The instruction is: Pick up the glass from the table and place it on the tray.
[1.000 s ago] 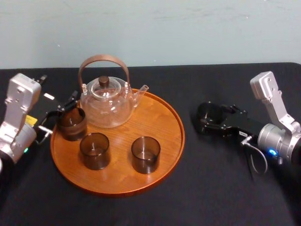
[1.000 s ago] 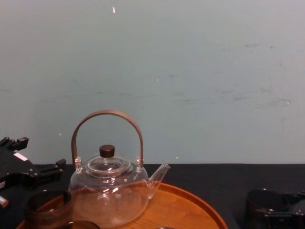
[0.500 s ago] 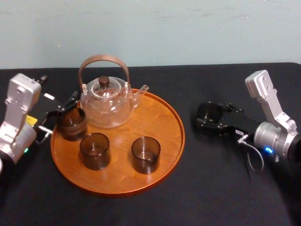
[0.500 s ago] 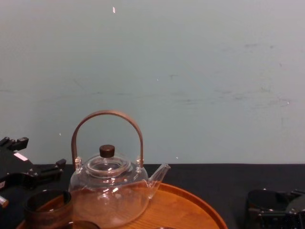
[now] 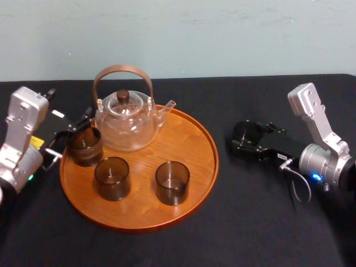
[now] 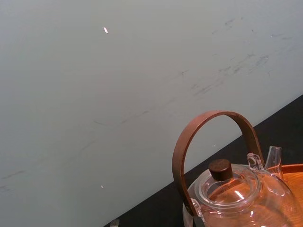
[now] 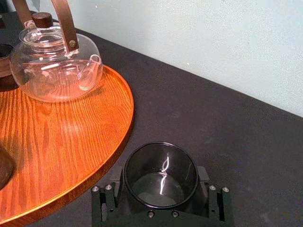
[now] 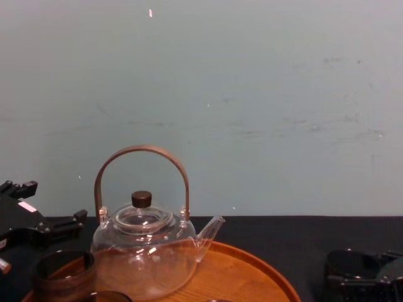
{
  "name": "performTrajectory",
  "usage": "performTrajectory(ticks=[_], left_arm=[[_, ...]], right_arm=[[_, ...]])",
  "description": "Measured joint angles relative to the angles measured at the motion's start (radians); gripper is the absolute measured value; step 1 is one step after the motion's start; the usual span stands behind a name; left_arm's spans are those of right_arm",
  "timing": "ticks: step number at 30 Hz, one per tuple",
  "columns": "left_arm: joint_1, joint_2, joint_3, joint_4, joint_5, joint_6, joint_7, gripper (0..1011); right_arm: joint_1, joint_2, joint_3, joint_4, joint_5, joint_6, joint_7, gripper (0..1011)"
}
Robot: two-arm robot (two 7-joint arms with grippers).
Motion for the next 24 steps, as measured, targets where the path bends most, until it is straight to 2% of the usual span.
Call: performTrajectory(ticks=[4, 24], left_arm=[[0.000, 0.000, 0.000, 0.000, 0.000, 0.000, 0.000, 1001], [0.000, 0.000, 0.000, 0.000, 0.000, 0.000, 0.000, 1001]], right_arm=[[0.000, 0.000, 0.001, 0.000, 0.001, 0.000, 0.000, 903], [-0.005, 0.004, 0.008, -0.009, 0.013, -0.004, 0.010, 900]])
